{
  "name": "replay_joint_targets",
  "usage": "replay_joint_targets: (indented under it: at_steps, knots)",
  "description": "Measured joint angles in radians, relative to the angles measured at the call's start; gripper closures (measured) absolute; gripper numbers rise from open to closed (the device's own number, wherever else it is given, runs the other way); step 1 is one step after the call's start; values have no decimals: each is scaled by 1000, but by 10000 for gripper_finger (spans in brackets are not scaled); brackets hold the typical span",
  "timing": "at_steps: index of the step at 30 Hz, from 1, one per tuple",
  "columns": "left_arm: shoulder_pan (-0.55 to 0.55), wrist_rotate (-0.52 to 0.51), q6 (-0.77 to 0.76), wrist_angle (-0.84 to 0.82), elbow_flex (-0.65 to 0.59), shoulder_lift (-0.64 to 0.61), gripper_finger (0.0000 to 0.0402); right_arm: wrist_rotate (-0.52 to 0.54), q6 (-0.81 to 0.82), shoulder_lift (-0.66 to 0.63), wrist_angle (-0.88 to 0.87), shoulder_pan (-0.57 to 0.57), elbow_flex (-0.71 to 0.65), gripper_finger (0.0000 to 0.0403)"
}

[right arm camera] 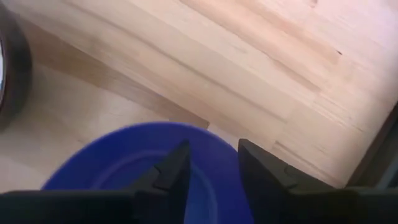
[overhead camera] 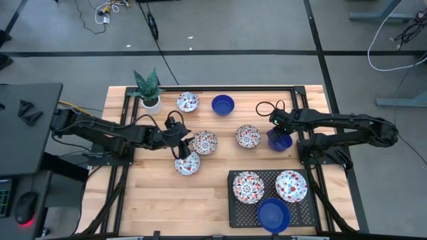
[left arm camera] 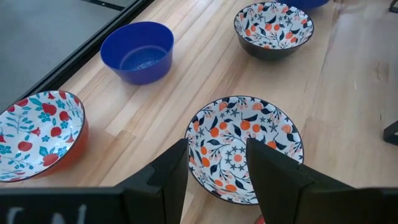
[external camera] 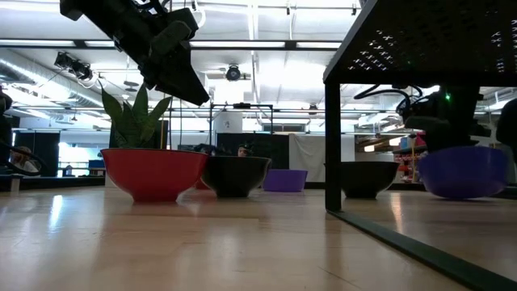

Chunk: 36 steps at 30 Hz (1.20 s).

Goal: Pick & Place Mini bowls
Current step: Stack the bottom blue bowl on top of the blue bowl on the shelf

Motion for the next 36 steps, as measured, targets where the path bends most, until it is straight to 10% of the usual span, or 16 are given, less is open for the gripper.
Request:
replay_joint_targets:
  at_steps: [20,36]
  knots:
    - [0,0,0,0,0,0,236,-20,-54,0,-3,0,0,202]
    - [0,0,0,0,0,0,236,-31,-78,-1,-15,0,0,388]
